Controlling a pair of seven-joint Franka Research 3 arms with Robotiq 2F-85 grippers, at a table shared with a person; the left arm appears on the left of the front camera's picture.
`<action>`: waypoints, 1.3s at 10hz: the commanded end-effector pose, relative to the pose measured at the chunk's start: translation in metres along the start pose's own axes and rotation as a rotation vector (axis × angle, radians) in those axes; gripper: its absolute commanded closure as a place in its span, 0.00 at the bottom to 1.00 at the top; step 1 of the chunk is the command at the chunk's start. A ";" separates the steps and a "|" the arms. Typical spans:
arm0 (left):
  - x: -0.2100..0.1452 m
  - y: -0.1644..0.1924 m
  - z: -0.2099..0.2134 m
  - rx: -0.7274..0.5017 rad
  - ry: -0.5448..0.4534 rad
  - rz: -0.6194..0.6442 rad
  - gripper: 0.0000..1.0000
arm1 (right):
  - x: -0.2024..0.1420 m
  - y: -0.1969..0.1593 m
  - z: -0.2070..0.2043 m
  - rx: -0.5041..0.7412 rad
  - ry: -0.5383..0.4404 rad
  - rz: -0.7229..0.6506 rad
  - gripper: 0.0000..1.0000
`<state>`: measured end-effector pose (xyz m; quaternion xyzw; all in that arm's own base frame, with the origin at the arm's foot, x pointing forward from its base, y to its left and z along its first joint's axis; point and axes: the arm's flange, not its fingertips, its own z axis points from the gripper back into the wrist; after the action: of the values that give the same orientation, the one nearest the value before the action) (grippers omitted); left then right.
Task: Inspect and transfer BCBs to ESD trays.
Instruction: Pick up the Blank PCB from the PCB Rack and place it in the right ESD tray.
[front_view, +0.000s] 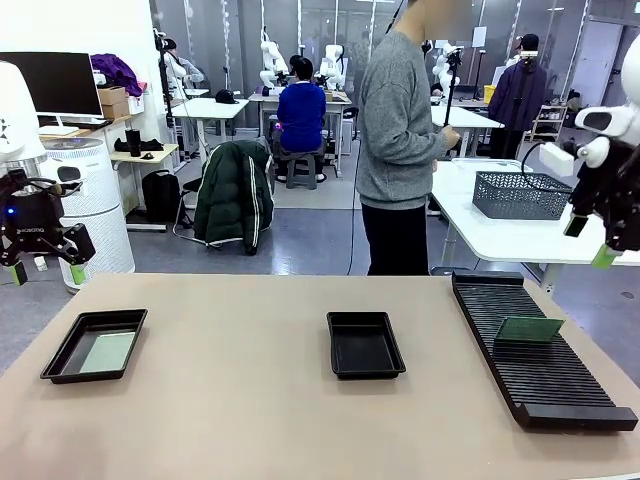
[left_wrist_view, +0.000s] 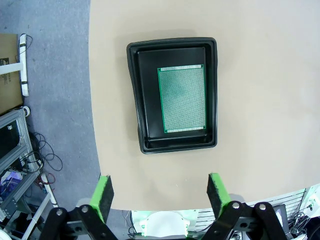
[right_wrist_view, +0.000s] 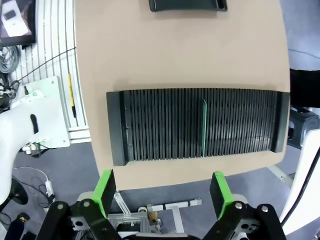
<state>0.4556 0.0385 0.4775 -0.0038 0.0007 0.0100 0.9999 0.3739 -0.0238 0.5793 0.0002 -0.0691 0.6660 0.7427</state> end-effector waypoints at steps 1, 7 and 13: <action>-0.001 0.000 -0.002 0.000 -0.010 -0.005 0.00 | 0.000 0.000 -0.025 -0.031 0.020 0.052 0.00; -0.001 0.000 -0.002 0.000 -0.010 -0.005 0.00 | -0.008 -0.017 -0.087 -0.067 0.071 0.065 0.00; -0.001 0.000 -0.002 0.000 -0.010 -0.005 0.00 | -0.023 -0.029 -0.138 -0.142 0.082 0.005 0.00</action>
<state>0.4556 0.0385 0.4775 -0.0038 0.0007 0.0100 0.9999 0.4104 -0.0334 0.4553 -0.0675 -0.0804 0.6685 0.7363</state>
